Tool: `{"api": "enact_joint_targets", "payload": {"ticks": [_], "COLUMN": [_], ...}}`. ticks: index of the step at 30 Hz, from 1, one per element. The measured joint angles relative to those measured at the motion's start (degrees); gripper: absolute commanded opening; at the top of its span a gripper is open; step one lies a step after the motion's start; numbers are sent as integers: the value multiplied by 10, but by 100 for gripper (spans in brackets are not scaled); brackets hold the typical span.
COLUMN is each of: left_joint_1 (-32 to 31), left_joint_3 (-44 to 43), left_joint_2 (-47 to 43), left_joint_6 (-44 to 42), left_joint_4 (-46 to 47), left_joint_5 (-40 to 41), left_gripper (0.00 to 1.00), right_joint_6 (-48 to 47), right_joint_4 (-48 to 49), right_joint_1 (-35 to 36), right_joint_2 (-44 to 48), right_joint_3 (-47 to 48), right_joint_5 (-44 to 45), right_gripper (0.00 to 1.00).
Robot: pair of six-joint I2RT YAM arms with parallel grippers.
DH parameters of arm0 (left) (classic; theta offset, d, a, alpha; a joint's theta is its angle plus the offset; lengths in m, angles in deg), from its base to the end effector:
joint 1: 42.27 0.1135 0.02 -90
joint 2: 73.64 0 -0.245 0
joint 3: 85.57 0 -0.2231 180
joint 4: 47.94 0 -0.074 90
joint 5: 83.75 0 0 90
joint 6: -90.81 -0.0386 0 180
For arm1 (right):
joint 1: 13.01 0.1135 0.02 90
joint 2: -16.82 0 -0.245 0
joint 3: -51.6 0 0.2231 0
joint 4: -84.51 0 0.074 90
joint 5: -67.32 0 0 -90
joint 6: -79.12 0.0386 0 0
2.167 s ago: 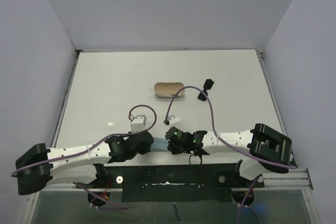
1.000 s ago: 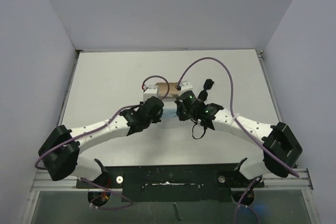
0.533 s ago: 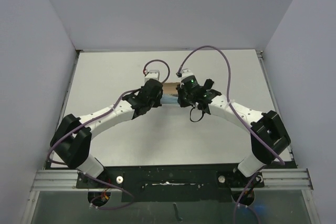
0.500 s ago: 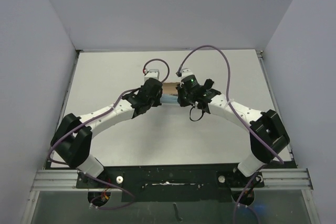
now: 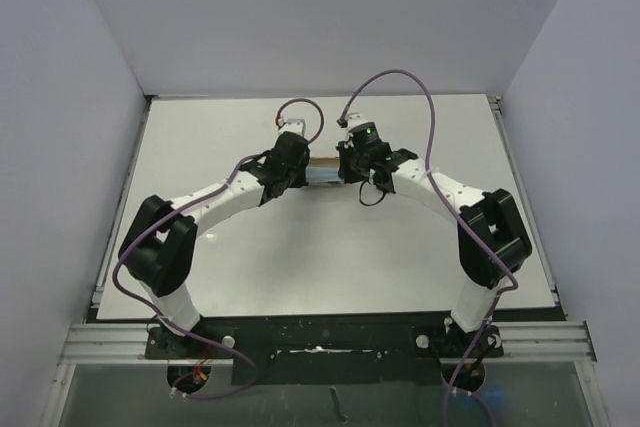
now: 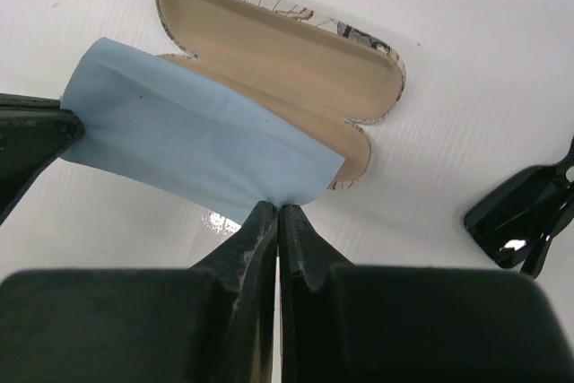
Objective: Organize the sunglasses
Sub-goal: Place the glasses cleaning cloth in the sunglasses case.
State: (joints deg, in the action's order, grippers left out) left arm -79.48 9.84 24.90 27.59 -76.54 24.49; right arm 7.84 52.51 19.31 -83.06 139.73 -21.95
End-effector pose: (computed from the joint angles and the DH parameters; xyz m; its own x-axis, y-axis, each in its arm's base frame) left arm 0.2896 -0.2047 0.2272 -0.6568 -0.0386 -0.7530 0.1061 0.9840 -0.1430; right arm 0.3060 0.1930 0.2316 -0.7225 -0.0774 -0.6870 -0.3114 0.9236 0.2235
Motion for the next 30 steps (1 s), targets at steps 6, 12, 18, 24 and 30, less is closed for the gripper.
{"api": "enact_joint_targets", "payload": {"ticks": [6,12,18,24,30], "left_joint_1": [17,31,37,38,40], "left_joint_3": [-24,-45,-50,-51,-60], "left_joint_2": [29,57,78,87,98], "left_joint_6": [-5,-9,-11,-11,-11], "left_joint_4": [10,26,30,31,35], "left_joint_5": [-15,-25,-35,-37,-37], "left_gripper": [0,0,0,0,0], "right_joint_6": [-12,-21,-21,-21,-21], "right_joint_4": [-2,-4,-3,-3,-2], "right_joint_1": [-20,-35,-39,-41,-48], "right_joint_2": [-37,-68,-84,-105,-107], "right_joint_3": [41,68,70,71,84], "right_joint_5": [-19,-36,-49,-57,-60], "right_gripper": [0,0,0,0,0]}}
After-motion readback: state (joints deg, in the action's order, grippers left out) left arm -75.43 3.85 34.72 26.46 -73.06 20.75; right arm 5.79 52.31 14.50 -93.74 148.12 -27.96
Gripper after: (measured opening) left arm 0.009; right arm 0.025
